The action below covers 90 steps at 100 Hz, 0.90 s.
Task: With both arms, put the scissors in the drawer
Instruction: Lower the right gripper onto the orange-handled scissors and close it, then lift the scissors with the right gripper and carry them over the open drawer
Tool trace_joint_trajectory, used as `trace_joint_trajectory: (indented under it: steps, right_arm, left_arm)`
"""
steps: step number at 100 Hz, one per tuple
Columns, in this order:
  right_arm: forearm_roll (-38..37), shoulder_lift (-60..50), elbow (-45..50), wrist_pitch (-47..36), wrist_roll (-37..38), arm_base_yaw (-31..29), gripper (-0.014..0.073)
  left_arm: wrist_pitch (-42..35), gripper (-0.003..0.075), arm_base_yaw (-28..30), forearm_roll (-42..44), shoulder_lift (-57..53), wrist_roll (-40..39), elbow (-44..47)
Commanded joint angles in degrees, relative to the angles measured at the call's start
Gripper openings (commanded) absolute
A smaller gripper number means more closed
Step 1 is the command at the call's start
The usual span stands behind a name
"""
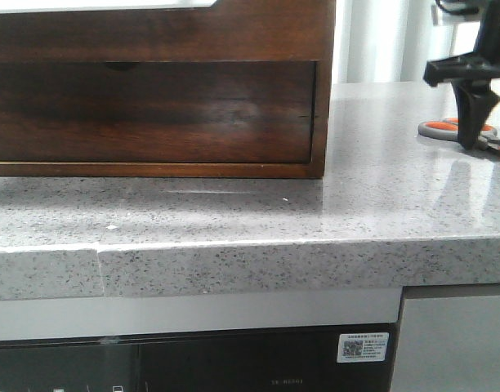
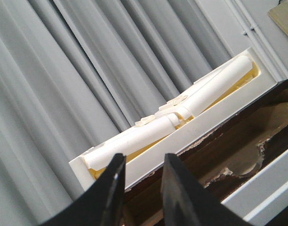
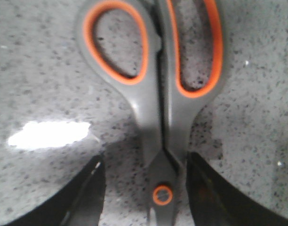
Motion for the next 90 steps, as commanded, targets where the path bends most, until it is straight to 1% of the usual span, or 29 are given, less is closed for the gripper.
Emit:
trace_joint_trajectory:
  steps: [1,26,33,38,45,50,57,61,77,90]
  right_arm:
    - [-0.8,-1.8,-2.0,-1.0,-0.5,-0.6,0.0302]
    - [-0.8,-1.6,-2.0,-2.1,-0.5,-0.6,0.0301]
    - [-0.8,-1.6,-2.0,-2.3,-0.5,-0.6,0.0282]
    - [-0.8,-1.6,-2.0,-2.5,-0.5,-0.6,0.0236]
    - [-0.9,-1.6,-2.0,-2.5,-0.5,-0.7,0.0126]
    - [-0.9,-1.6,-2.0,-2.5,-0.5,-0.7,0.0027]
    - [-0.9,-1.6,-2.0,-2.7,-0.5,-0.7,-0.0078]
    - [-0.9,-1.6,-2.0,-2.8,-0.5,-0.7,-0.0119]
    - [-0.9,-3.3,-2.0,-3.0,-0.5,-0.7,-0.0124]
    - [-0.6,-8.3,-2.0,-4.8,-0.5,-0.5,-0.0124]
  left_arm:
    - [-3.0,0.0158,-0.2,-1.2,0.6,-0.8,-1.9]
    - [-3.0,0.0158,-0.2,-1.2,0.6,-0.8,-1.9]
    - [-3.0,0.0158,-0.2,-1.2,0.6,-0.8,-1.9]
    - [-3.0,0.0158,-0.2,-1.2,0.6,-0.8,-1.9]
    - [-3.0,0.0158,-0.2,-1.2,0.6,-0.8,-1.9]
    - [-3.0,0.0158,-0.2,-1.2,0.6,-0.8,-1.9]
    - [-3.0,0.0158,-0.2,-1.2,0.6,-0.8,-1.9]
    - [-3.0,0.0158,-0.2,-1.2,0.6,-0.8,-1.9]
    - [-3.0,0.0158,-0.2,-1.2,0.6,-0.8,-1.9]
    - [-3.0,0.0158,-0.2,-1.2,0.6,-0.8,-1.9]
